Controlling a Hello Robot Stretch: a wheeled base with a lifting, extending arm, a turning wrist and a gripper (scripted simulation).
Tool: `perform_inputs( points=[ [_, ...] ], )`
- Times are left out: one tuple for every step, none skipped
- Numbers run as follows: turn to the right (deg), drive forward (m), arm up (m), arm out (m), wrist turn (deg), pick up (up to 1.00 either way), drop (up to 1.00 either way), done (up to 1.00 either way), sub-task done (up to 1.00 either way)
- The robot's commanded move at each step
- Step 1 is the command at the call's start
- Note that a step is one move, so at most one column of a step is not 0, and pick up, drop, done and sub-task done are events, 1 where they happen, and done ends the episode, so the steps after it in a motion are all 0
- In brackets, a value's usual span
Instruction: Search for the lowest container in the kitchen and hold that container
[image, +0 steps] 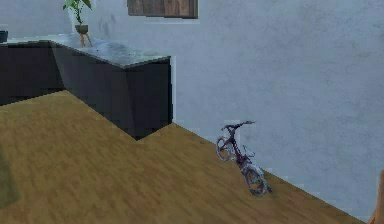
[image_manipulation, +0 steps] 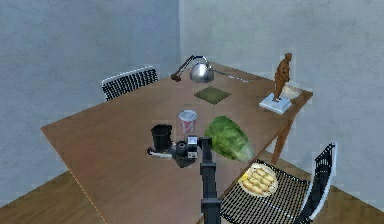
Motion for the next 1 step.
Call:
perform_inputs(
  points=[
    [0.0, 0.00, 0.00, 0.00, 0.0, 1.00, 0.00, 0.00, 0.00]
  ],
)
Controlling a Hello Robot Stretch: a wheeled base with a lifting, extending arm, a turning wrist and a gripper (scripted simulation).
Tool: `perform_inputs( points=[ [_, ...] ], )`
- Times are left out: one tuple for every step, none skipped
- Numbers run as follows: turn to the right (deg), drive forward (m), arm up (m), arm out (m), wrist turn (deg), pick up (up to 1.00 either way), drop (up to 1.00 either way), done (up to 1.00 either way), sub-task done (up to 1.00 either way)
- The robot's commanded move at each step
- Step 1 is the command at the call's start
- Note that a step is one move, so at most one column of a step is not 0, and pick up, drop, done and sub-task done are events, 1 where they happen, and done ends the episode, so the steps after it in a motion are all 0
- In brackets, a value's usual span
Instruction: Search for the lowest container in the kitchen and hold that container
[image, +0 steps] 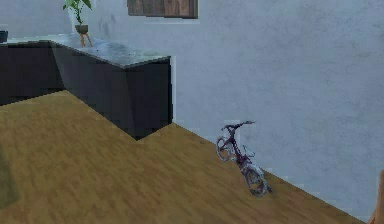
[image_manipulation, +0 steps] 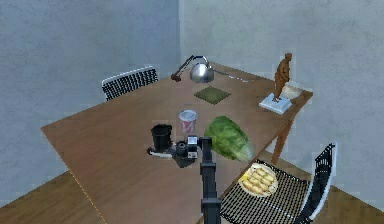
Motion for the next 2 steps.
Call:
perform_inputs(
  points=[
    [0.0, 0.00, 0.10, 0.00, 0.0, 0.00, 0.00, 0.00, 0.00],
    [0.0, 0.00, 0.00, 0.00, 0.0, 0.00, 0.00, 1.00, 0.00]
  ],
)
